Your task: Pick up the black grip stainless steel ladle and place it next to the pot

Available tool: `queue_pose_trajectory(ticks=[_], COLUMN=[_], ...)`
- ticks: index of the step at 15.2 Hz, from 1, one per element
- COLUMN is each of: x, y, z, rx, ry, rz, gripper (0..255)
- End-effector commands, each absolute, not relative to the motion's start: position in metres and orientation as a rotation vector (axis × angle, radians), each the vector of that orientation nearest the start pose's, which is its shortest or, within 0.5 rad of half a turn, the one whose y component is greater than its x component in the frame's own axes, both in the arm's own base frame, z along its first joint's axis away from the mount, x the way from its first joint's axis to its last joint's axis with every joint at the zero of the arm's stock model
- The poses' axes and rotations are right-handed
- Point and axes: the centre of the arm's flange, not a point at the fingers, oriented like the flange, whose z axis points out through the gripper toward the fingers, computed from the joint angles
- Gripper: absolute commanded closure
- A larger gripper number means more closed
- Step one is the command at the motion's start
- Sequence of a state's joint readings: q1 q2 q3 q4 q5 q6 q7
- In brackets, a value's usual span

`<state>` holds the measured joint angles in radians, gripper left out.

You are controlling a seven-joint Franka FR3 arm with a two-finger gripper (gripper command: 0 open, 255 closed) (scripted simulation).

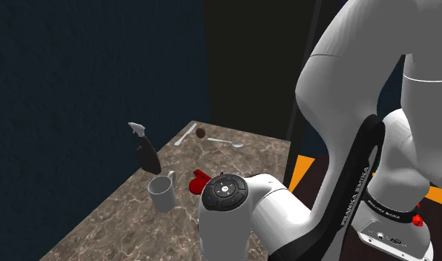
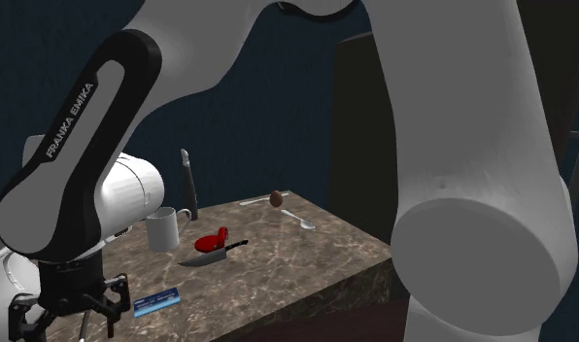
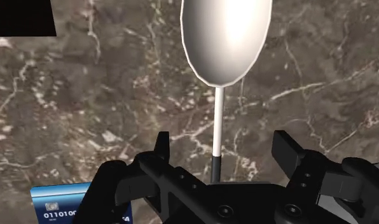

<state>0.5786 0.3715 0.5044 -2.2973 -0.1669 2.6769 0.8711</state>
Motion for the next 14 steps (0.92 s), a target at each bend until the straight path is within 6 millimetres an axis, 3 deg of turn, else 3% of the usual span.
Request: queue_pose_trajectory(ticks=[1,2,6,14], x=[0.241,0.241,0.244,0.244], y=[0.478,0.478,0.473,0.473], z=[0.212,0.212,0.262,0.262], rx=[-2.993,-2.993,-2.993,-2.993], ry=[-0.491,-0.491,-0.491,-0.491], rz=[0.066,0.066,0.066,0.066], gripper=[0,0,0,0])
